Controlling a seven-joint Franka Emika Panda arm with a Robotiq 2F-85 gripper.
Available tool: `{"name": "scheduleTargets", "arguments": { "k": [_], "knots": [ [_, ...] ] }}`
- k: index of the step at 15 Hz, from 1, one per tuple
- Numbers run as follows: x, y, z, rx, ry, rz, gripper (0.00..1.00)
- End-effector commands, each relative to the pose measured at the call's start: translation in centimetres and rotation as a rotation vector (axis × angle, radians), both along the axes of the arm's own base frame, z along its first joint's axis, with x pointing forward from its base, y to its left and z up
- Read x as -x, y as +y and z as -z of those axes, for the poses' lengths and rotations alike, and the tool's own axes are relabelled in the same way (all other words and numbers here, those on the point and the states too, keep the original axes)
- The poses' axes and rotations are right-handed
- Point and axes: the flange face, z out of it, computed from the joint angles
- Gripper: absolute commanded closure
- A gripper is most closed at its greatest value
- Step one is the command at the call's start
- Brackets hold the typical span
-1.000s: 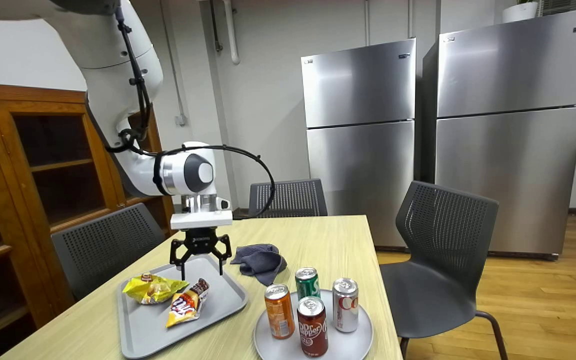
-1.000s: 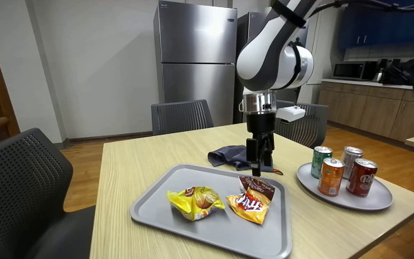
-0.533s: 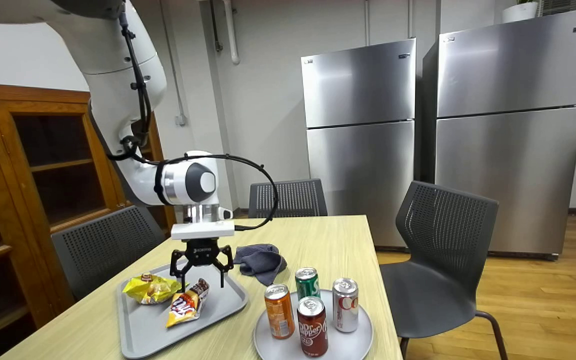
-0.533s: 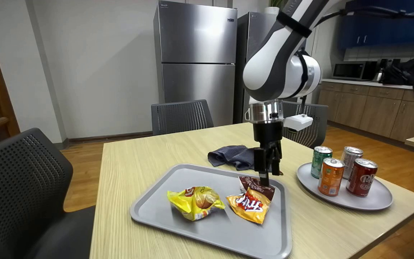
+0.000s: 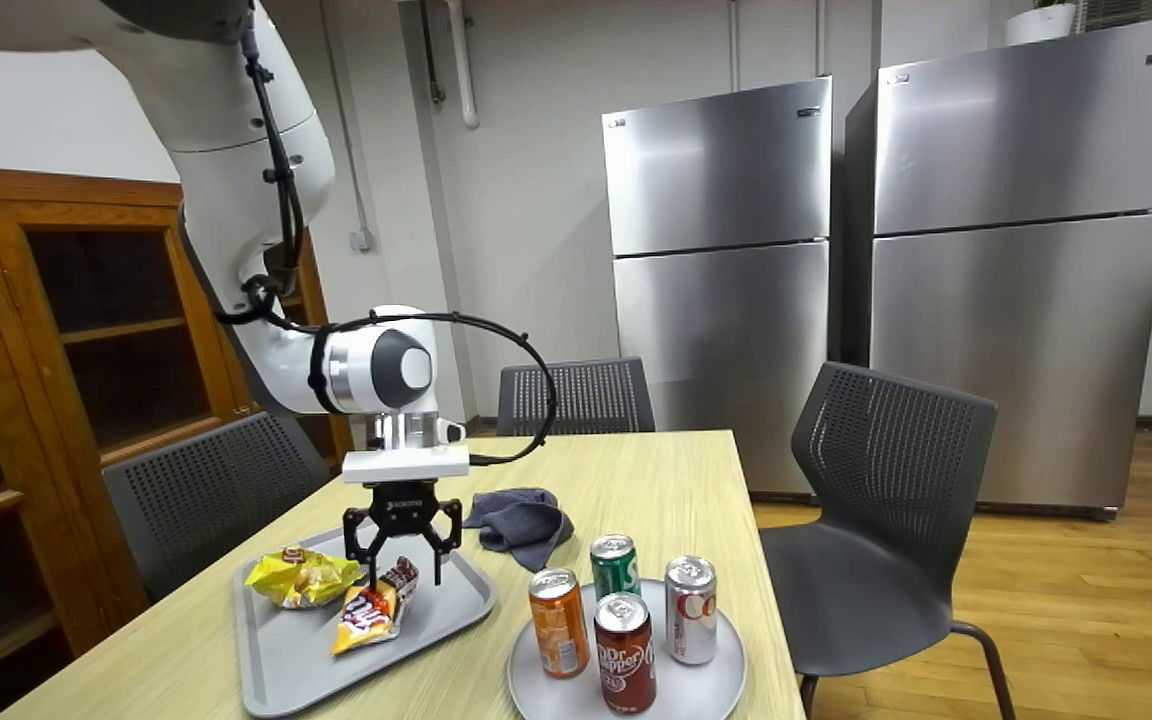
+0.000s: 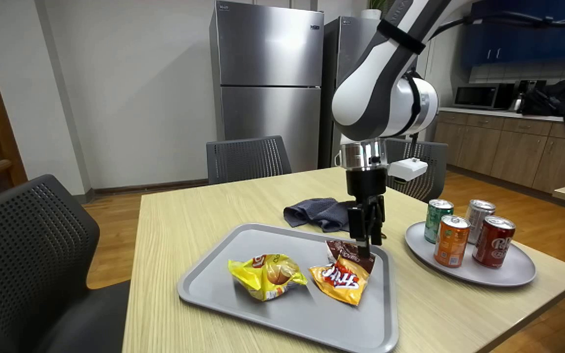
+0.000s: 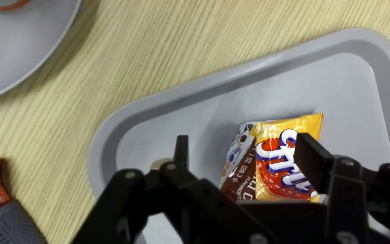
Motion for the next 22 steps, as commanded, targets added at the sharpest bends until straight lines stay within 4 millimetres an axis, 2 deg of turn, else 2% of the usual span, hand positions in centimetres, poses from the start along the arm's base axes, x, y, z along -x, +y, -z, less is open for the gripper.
{"name": "scheduleTargets", "arguments": {
  "k": [1, 7, 8, 16, 19, 22],
  "knots": [
    [0.0, 0.0, -0.3, -0.014, -0.005, -0.022, 0.51],
    [0.0, 0.3, -0.2, -0.011, -0.001, -0.025, 0.97],
    [0.0, 0.4, -0.2, -0.011, -0.001, -0.026, 1.0],
    [0.0, 1.0, -0.3, -0.019, 0.0, -0.033, 1.0],
    [-0.4, 1.3, -1.9, -0.034, -0.024, -0.044, 1.0],
    [-1.6, 1.0, -5.0, -0.051, -0.093, -0.043, 1.0]
  ]
}}
